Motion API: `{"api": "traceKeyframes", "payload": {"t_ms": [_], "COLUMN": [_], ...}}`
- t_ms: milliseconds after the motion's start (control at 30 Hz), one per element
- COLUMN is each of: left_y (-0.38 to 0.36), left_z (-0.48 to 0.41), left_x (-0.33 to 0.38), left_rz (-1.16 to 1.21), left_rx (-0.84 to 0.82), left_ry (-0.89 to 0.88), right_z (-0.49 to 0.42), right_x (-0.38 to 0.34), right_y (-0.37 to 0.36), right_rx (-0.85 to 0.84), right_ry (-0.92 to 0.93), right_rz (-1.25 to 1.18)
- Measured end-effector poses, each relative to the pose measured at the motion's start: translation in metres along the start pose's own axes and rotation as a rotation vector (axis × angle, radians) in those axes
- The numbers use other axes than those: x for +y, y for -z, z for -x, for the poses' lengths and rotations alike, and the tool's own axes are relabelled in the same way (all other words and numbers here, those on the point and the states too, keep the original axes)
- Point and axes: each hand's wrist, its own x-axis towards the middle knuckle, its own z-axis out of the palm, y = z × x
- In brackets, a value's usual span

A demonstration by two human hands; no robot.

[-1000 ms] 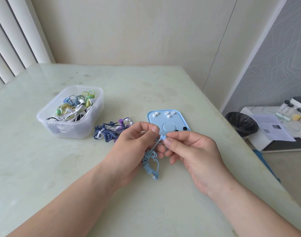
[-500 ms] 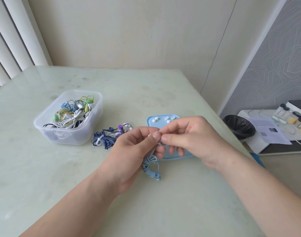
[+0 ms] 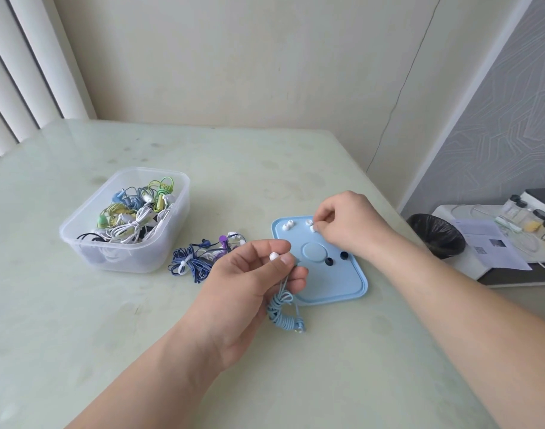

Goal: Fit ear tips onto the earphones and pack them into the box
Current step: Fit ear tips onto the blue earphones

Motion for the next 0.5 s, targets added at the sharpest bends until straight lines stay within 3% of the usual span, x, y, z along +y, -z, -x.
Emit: {"api": "traceKeyframes", "payload": {"t_ms": [500], "left_y": [-0.0021], "left_z": [0.0025], "left_x": [0.0022], "left_rz": [0.015], "left_rx": [0.004], "left_ry": [-0.003], "right_z": [0.0002], "right_x": [-0.0062], "right_y": [-0.0009], "right_rx": [-0.02], "right_ry": [0.028], "right_rz": [0.065]}}
